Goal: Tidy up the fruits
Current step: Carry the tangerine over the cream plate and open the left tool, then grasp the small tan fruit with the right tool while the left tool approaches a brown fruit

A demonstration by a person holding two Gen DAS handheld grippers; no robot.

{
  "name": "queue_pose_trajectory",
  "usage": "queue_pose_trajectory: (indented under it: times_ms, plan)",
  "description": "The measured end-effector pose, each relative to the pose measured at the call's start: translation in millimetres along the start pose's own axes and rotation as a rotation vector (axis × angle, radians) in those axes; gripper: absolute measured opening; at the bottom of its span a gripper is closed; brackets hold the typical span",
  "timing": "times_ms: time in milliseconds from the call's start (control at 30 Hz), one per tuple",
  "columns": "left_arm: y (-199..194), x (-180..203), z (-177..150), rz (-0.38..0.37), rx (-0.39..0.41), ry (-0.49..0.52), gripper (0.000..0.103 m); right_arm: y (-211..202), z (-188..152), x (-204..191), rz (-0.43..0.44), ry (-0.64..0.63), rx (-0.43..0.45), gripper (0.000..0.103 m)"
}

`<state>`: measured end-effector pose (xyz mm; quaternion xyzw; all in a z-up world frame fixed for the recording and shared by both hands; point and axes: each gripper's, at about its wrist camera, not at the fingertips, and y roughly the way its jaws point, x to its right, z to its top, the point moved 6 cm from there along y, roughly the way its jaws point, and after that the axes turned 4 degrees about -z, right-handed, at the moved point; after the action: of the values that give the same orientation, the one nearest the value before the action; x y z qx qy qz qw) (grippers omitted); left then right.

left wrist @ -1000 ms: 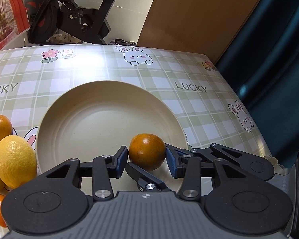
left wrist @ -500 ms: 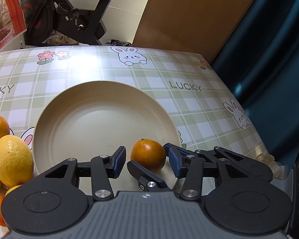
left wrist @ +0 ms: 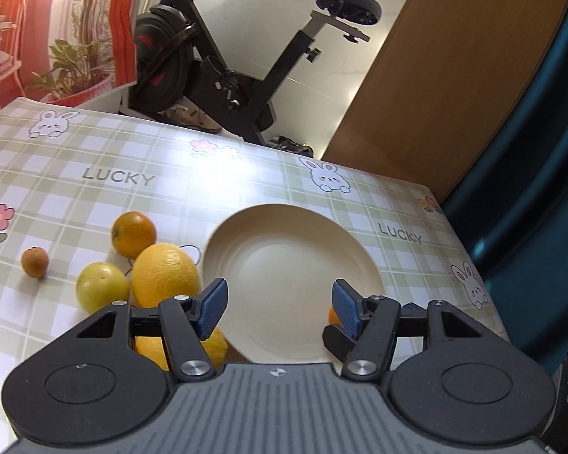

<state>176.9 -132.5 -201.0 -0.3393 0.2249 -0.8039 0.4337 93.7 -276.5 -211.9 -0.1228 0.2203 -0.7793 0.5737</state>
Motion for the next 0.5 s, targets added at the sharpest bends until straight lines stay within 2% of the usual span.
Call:
queue_pose_trajectory:
  times_ms: [133, 333, 367, 433, 500]
  plan:
    - [-23, -21, -7, 0.111, 0.055, 0.019, 0.064, -5, -3, -19, 0.031, -0.043, 0.020, 0.087]
    - [-53, -55, -16, 0.208, 0.117, -0.020, 0.064, -6, -13, -42, 0.075, -0.083, 0.032, 0.086]
    - [-56, -60, -15, 0.215, 0.127, -0.032, 0.065, -6, -14, -44, 0.085, -0.082, 0.025, 0.088]
    - [-62, -65, -14, 0.225, 0.141, -0.028, 0.066, -8, -15, -48, 0.103, -0.078, 0.030, 0.102]
    - [-66, -68, -14, 0.228, 0.147, -0.007, 0.066, -12, -16, -51, 0.125, -0.076, 0.059, 0.103]
